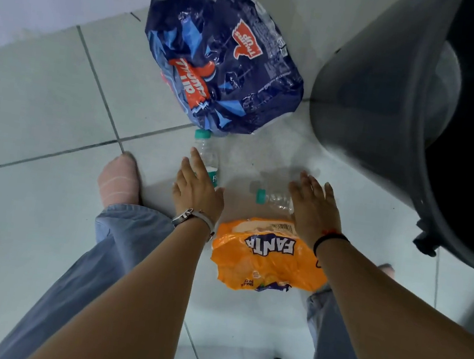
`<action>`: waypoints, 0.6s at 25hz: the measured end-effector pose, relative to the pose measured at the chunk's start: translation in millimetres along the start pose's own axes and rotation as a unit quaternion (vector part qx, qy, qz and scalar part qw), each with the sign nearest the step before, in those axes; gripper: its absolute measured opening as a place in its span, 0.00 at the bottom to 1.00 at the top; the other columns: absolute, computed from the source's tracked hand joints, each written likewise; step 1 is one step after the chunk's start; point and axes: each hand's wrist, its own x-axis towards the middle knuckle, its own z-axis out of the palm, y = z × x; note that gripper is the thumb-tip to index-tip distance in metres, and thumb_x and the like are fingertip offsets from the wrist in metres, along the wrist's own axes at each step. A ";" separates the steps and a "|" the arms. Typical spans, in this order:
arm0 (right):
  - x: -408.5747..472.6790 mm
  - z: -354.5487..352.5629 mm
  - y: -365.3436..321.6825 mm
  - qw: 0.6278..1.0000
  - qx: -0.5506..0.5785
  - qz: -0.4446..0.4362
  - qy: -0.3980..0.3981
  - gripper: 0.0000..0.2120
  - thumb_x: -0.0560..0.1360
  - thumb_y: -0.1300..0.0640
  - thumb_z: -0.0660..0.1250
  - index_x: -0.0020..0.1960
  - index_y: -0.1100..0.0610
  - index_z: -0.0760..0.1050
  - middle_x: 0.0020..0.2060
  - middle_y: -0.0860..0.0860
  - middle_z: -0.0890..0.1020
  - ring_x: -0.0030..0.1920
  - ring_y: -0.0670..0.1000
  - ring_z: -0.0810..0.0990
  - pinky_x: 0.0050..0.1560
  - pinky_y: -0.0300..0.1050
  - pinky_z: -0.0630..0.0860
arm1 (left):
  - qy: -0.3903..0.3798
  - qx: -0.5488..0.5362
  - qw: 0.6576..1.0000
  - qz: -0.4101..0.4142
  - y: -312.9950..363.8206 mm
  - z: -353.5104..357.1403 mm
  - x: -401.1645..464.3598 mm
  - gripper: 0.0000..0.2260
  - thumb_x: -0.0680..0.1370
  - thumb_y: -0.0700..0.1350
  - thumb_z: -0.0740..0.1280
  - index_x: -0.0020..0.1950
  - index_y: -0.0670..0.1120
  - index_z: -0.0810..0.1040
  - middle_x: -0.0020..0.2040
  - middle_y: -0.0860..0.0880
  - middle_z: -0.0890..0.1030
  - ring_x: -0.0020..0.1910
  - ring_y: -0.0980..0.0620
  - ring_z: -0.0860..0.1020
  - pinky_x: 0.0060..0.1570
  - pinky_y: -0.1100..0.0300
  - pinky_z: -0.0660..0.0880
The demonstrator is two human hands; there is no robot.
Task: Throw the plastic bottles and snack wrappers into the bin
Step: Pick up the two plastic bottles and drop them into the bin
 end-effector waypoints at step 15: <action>-64.5 -63.7 -52.9 0.960 0.226 0.108 0.123 0.30 0.76 0.52 0.63 0.70 0.66 0.55 0.63 0.64 0.69 0.59 0.63 0.73 0.58 0.56 0.72 | 0.025 -0.089 0.996 0.005 9.4 -65.3 -35.7 0.36 0.76 0.38 0.64 0.74 0.43 0.42 0.66 0.35 0.64 0.57 0.32 0.71 0.55 0.42 0.70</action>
